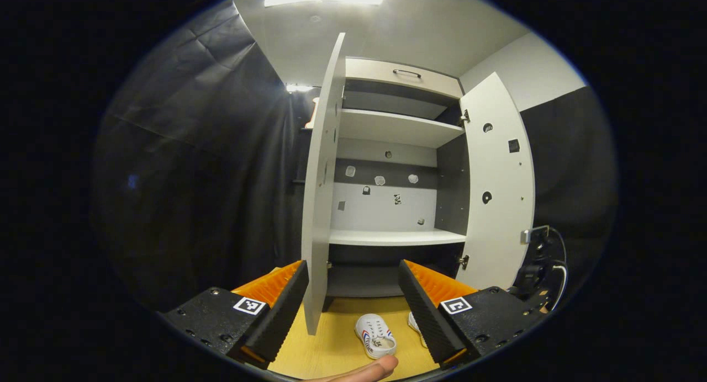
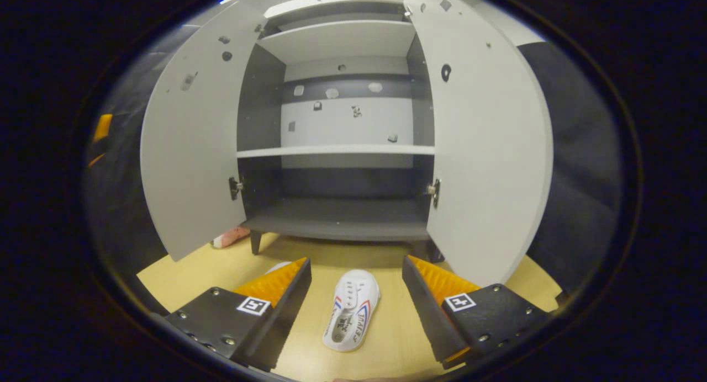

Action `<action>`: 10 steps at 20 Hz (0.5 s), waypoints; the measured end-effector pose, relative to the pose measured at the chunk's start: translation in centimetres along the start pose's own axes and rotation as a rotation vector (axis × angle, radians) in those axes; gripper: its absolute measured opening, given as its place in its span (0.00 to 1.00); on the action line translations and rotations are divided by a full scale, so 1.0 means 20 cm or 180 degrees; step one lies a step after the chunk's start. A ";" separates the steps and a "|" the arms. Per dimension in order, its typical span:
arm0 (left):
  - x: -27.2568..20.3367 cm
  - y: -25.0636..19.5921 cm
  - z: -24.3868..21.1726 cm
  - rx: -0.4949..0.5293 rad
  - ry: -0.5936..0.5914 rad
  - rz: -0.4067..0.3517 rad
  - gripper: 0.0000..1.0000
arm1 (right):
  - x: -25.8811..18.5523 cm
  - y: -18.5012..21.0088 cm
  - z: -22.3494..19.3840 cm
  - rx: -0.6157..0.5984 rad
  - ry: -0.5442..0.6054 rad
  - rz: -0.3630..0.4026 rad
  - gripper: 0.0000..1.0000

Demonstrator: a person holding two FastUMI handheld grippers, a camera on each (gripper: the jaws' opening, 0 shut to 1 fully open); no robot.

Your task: Grab one shoe with the right hand and put it into the shoe cabinet, grab the other shoe with the left hand and put it into the shoe cabinet; then close the right door with the right hand and the left door with the left hand.

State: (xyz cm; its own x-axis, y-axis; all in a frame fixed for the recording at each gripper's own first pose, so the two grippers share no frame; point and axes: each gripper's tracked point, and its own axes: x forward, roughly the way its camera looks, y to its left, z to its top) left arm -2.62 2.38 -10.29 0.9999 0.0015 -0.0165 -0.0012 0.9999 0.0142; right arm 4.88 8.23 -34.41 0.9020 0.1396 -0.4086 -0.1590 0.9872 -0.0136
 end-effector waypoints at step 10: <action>0.05 0.13 -0.19 -0.0068 0.0244 0.0078 0.99 | 0.27 0.20 -0.60 0.0285 0.0923 -0.0043 0.80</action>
State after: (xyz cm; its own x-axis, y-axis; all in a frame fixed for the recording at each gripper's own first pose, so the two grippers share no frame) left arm -1.74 5.03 -14.13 0.9953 0.0262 -0.0928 -0.0268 0.9996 -0.0059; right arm 4.26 11.98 -47.62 0.7494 0.1114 -0.6527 -0.1002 0.9935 0.0546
